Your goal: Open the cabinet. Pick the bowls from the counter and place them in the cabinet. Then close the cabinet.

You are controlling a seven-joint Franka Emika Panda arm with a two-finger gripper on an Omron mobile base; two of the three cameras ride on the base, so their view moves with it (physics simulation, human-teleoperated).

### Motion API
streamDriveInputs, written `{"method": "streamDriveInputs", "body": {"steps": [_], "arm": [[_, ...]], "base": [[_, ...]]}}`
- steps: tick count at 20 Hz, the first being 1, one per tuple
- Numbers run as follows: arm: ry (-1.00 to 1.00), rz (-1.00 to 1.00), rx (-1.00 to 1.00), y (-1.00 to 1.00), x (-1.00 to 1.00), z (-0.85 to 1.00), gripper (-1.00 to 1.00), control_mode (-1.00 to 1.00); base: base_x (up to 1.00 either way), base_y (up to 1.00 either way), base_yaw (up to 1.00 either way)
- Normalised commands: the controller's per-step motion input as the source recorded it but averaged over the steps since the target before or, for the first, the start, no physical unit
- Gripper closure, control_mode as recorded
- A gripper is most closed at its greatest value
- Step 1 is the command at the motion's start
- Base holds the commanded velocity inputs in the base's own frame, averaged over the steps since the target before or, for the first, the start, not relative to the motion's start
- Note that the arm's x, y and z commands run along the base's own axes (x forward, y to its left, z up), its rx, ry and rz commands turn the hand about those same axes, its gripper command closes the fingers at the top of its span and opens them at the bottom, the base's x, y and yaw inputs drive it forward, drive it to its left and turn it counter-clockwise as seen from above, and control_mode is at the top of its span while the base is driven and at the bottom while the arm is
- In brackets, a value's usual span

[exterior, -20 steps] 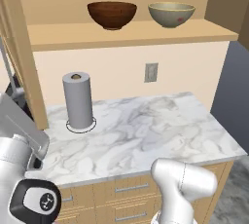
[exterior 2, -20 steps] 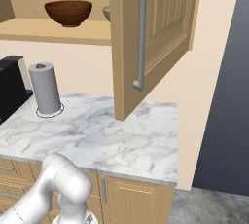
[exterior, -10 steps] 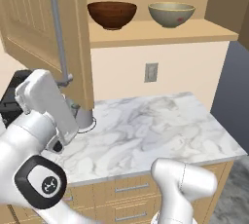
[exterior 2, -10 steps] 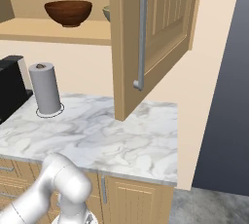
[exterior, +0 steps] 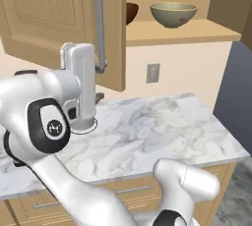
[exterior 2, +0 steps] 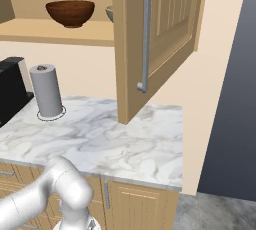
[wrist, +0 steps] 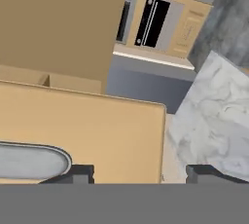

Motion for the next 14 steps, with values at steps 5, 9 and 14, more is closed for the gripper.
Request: {"method": "streamDriveInputs", "body": {"steps": [5, 9, 14], "arm": [[-0.43, 0.02, 0.35, -0.2, 0.71, -0.5, -1.0, -1.0], [-0.77, 0.37, 0.03, 0.0, 1.0, -1.0, -1.0, -1.0], [-0.76, 0.44, 0.03, -0.02, 1.0, -0.88, -1.0, -1.0]], "base": [[0.0, 0.0, 0.0], [0.0, 0.0, 0.0], [0.0, 0.0, 0.0]]}}
